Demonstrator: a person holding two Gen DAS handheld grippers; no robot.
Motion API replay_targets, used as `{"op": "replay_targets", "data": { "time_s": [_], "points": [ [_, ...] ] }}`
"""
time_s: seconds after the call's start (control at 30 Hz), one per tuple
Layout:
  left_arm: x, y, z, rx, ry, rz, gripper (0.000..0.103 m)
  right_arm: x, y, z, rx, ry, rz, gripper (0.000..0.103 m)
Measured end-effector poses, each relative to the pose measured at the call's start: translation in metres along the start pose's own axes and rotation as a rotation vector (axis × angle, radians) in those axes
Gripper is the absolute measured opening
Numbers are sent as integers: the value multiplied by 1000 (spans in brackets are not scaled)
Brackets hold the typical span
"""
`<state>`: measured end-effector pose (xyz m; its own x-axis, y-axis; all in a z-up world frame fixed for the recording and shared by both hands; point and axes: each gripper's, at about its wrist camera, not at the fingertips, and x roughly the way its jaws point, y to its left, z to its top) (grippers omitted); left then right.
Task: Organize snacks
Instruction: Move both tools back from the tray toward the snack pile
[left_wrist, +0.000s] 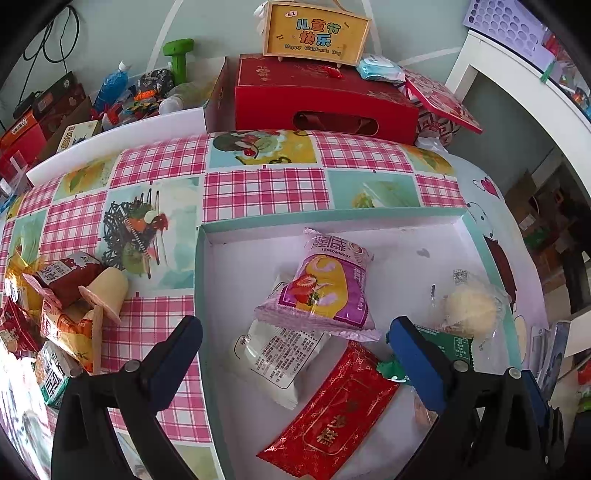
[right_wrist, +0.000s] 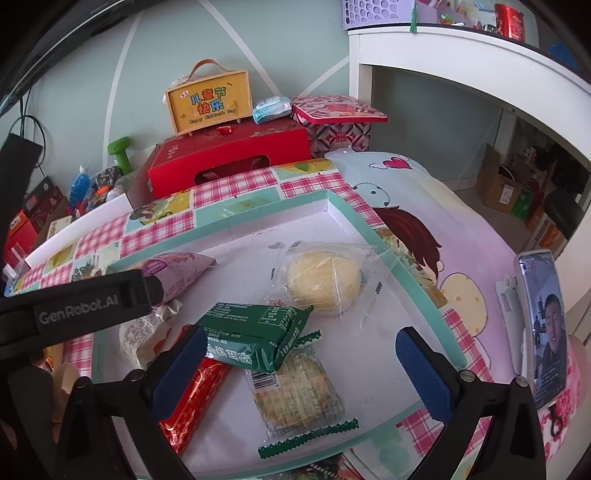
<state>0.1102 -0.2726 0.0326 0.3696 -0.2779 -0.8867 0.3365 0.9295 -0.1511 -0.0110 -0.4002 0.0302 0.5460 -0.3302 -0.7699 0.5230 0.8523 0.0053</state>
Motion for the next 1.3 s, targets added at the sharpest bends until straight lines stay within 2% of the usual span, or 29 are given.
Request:
{"op": "replay_targets", "data": {
  "time_s": [0.1, 0.27, 0.6, 0.9, 1.17, 1.3],
  "points": [
    [-6, 6, -2, -7, -7, 6, 101, 0, -2, 0, 8, 9, -14, 103],
    [-19, 19, -4, -10, -18, 61, 101, 1, -6, 0, 36, 35, -18, 103],
    [-35, 59, -22, -26, -37, 148, 101, -5, 18, -1, -38, 32, -56, 103],
    [-42, 100, -35, -87, -48, 95, 101, -10, 44, -4, -48, 35, -14, 103],
    [-46, 132, -40, -150, -26, 62, 101, -17, 59, -5, -35, 18, -26, 103],
    [-48, 140, -41, -148, -12, 78, 101, -23, 65, -2, -22, 1, -19, 103]
  ]
}}
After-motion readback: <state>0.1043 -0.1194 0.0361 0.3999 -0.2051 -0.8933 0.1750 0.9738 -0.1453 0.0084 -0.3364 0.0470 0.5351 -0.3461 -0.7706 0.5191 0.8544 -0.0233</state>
